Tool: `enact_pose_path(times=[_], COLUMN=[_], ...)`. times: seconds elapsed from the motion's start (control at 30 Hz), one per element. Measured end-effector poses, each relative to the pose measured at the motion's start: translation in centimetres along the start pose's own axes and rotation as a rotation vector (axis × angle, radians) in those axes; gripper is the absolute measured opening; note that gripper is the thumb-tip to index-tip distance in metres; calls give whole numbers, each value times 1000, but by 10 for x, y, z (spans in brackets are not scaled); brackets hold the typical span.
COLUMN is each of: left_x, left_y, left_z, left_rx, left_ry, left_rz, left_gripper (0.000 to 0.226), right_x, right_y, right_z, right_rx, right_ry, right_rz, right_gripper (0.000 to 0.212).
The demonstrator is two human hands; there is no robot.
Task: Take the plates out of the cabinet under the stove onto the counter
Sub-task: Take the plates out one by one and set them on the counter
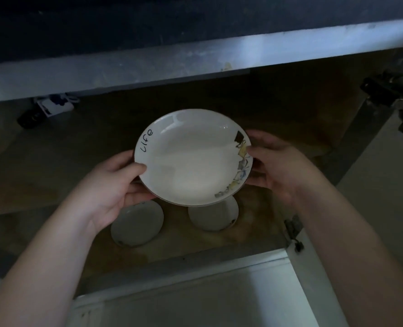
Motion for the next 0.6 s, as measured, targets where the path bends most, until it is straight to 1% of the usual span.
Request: enact_pose_path(times=[0.07, 0.17, 0.2, 0.33, 0.47, 0.53, 0.6], left_x=[-6, -11, -13, -24, -45, -51, -55], left_y=[0, 5, 7, 4, 6, 10, 19], left_z=[5, 20, 27, 56, 101, 135, 175], left_rx=[-28, -110, -136, -223, -336, -398, -457], left_ry=[-9, -34, -31, -1, 140, 199, 228], left_rz=[29, 111, 134, 166, 166, 180, 195], left_gripper=[42, 57, 59, 46, 41, 45, 42], right_x=[2, 7, 9, 20, 34, 45, 55], right_y=[-10, -12, -10, 3, 9, 7, 2], right_z=[7, 23, 30, 48, 84, 111, 142], right_rx=[-34, -36, -26, 65, 158, 213, 300], right_ry=[-25, -28, -32, -77, -25, -43, -60], right_rz=[9, 42, 43, 9, 26, 72, 118], right_gripper=[34, 35, 35, 35, 36, 37, 38])
Point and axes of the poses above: each hand's wrist, its own z-axis away from the middle knuckle, its own x-axis out of the palm, y = z × x, the point moved 9 cm from there along -z, towards the middle knuckle, and after that the axes turned 11 degrees about x, right-handed, at the moved point
